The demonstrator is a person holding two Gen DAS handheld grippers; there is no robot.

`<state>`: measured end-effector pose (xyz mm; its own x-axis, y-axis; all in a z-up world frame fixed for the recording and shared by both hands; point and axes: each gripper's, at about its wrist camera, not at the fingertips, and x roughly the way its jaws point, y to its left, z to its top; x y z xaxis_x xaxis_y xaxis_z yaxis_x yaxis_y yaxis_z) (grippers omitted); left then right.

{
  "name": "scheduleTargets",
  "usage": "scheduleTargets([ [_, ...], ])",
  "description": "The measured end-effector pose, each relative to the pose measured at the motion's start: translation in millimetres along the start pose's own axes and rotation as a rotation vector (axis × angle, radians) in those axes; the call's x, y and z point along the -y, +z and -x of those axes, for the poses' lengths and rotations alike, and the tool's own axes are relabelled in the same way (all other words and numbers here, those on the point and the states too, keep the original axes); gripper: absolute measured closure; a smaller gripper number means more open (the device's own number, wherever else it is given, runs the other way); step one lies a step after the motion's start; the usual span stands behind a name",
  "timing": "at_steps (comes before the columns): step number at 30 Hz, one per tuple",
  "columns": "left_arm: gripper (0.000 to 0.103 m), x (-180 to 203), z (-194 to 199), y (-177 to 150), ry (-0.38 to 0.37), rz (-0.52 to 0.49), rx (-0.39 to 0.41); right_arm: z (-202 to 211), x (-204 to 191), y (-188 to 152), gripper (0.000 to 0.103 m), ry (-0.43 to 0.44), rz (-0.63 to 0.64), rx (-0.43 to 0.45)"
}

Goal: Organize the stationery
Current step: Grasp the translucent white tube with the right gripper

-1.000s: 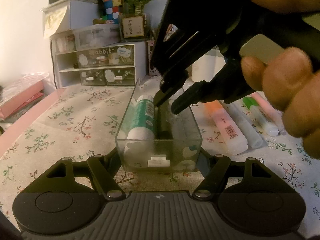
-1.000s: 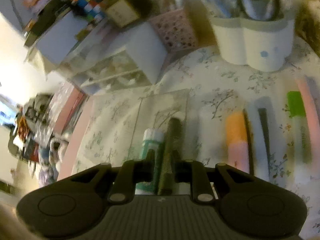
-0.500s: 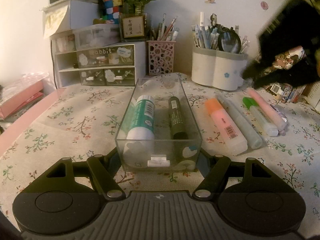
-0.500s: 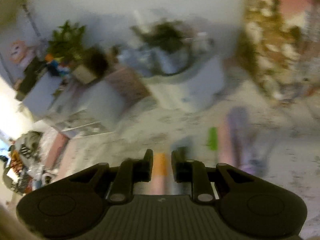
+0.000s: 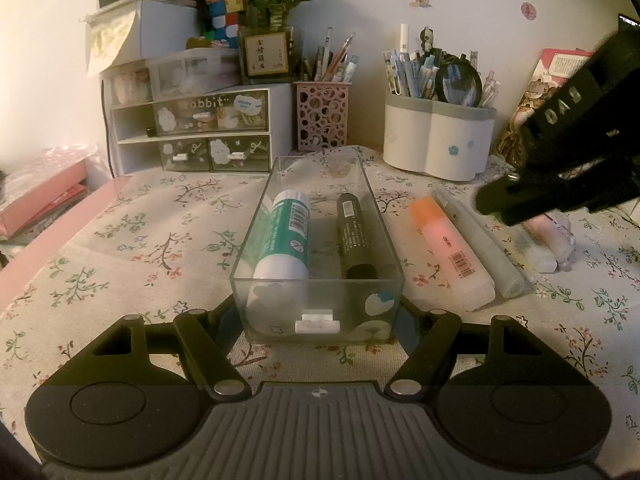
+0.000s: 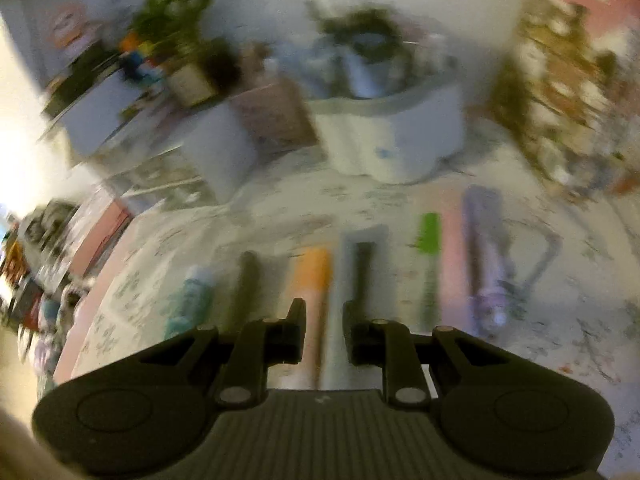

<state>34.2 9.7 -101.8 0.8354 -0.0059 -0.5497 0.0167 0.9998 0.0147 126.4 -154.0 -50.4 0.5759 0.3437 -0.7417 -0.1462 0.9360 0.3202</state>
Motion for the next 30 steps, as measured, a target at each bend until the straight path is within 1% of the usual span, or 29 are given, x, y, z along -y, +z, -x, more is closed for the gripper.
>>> scheduleTargets([
  [2,0.031,0,0,0,0.0,0.0,0.0,-6,-13,0,0.086,0.024,0.049,-0.006],
  [3,0.031,0,0,0,0.0,0.0,0.0,-9,-17,-1,0.086,0.011,0.068,-0.01],
  [5,0.031,0,0,0,-0.001,0.0,0.0,-12,-21,0,0.086,-0.047,0.089,-0.008],
  [8,0.031,1,0,0,0.0,0.001,0.001,-10,-8,3,0.086,-0.053,0.039,0.004],
  [10,0.031,1,0,0,0.0,0.0,0.001,-12,-3,6,0.086,-0.088,0.048,0.0],
  [12,0.031,1,0,0,-0.001,0.0,0.0,-18,0,8,0.086,-0.102,0.056,-0.018],
  [15,0.031,1,0,0,0.0,0.0,0.0,-31,-1,7,0.085,-0.065,0.063,-0.059],
  [17,0.031,1,0,0,-0.001,0.0,0.0,-38,-1,5,0.085,-0.044,0.053,-0.069],
  [19,0.031,1,0,0,0.0,0.0,0.0,-39,1,3,0.088,-0.034,0.029,-0.062],
  [23,0.031,1,0,0,0.0,0.0,0.001,-35,9,2,0.09,-0.018,-0.016,-0.053],
  [30,0.031,1,0,0,0.0,0.0,0.001,-27,22,1,0.092,0.034,-0.134,-0.032],
])
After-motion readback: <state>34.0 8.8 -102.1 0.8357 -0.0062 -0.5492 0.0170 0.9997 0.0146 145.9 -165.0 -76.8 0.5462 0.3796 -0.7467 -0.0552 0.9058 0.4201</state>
